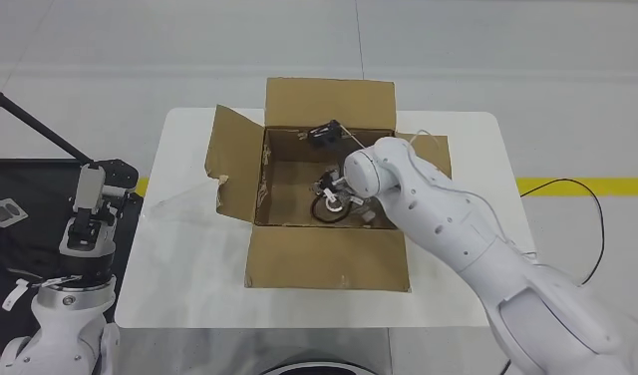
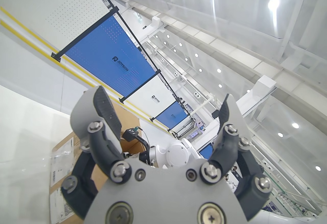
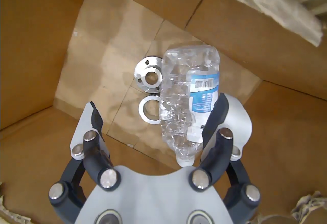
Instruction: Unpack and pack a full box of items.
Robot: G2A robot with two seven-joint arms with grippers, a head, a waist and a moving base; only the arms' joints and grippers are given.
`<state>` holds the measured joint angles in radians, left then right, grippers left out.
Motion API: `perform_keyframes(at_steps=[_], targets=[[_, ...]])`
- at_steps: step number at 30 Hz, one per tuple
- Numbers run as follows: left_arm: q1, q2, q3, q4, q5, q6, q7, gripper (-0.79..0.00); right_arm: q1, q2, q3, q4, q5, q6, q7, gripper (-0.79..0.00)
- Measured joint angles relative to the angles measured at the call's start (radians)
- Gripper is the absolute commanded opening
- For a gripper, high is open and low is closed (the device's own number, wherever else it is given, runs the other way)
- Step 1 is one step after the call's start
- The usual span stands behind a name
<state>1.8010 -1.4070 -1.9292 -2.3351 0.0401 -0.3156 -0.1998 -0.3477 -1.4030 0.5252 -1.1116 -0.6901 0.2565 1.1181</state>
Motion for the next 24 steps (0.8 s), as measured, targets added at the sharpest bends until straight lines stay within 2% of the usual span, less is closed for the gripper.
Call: perform_keyframes(at_steps=[18, 19, 21, 22, 24], targets=[[0.000, 0.000, 0.000, 0.000, 0.000, 0.000, 0.000, 0.000, -0.007, -0.051, -0.004, 0.157, -0.030, 0.000, -0.008, 0.000], [0.000, 0.000, 0.000, 0.000, 0.000, 0.000, 0.000, 0.000, -0.008, -0.053, -0.003, 0.161, -0.030, -0.002, -0.008, -0.080], [0.000, 0.000, 0.000, 0.000, 0.000, 0.000, 0.000, 0.000, -0.009, -0.057, -0.001, 0.168, -0.033, -0.006, -0.008, -0.363], [0.000, 0.000, 0.000, 0.000, 0.000, 0.000, 0.000, 0.000, -0.009, -0.058, 0.000, 0.171, -0.035, -0.008, -0.008, -0.465], [0.000, 0.000, 0.000, 0.000, 0.000, 0.000, 0.000, 0.000, -0.010, -0.062, 0.003, 0.175, -0.040, -0.011, -0.007, -0.548]])
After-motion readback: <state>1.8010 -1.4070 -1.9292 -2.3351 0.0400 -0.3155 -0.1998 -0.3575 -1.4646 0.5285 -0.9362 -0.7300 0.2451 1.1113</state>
